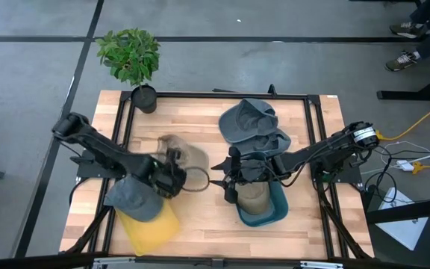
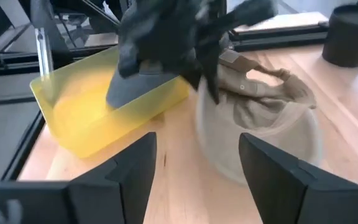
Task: Pick & Place hat
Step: Put the brown cap into the blue bin
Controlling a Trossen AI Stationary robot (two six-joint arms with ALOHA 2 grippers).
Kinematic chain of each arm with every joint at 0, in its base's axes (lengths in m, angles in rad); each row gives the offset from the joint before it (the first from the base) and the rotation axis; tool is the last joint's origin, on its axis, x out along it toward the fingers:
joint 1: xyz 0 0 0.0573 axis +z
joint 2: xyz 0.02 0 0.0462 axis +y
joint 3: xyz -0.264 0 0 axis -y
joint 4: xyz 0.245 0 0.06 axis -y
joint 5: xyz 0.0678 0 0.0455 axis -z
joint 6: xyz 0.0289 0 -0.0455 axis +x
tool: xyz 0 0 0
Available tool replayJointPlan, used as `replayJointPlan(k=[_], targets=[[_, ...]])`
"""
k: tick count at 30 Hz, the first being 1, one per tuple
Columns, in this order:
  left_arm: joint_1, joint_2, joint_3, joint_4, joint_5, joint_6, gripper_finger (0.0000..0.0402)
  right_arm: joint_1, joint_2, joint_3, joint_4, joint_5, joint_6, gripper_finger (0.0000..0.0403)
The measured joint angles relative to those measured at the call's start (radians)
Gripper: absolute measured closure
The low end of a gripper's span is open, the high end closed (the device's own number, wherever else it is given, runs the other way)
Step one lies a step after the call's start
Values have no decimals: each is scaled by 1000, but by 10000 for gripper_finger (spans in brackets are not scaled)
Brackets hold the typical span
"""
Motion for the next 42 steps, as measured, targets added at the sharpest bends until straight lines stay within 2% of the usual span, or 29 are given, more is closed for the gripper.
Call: replayJointPlan(k=[7, 11, 17, 20, 25, 27, 31, 37, 42], targets=[[77, -157, 0, 118, 85, -33, 391, -17, 0, 1, 49, 1, -194, 176], [92, -189, 0, 228, 148, 14, 392, -24, 0, 1, 59, 1, -302, 176], [91, -191, 0, 315, 184, 56, 390, -39, -1, 1, 37, 1, -356, 184], [92, -191, 0, 317, 179, 57, 389, -39, -1, 1, 16, 1, -363, 227], [93, -191, 0, 312, 173, 56, 378, -37, -1, 1, 12, -40, -367, 374], [91, -191, 1, 296, 132, 42, 372, -40, -1, 1, 15, -47, -353, 383], [89, -210, 4, 227, -19, -6, 354, -59, 0, 2, 32, -27, -293, 385], [91, -313, 0, 197, -190, 94, 309, -115, -1, 15, 77, 120, -266, 389], [88, -423, 0, 210, -360, 133, 274, -181, -1, 79, 20, 248, -271, 389]])
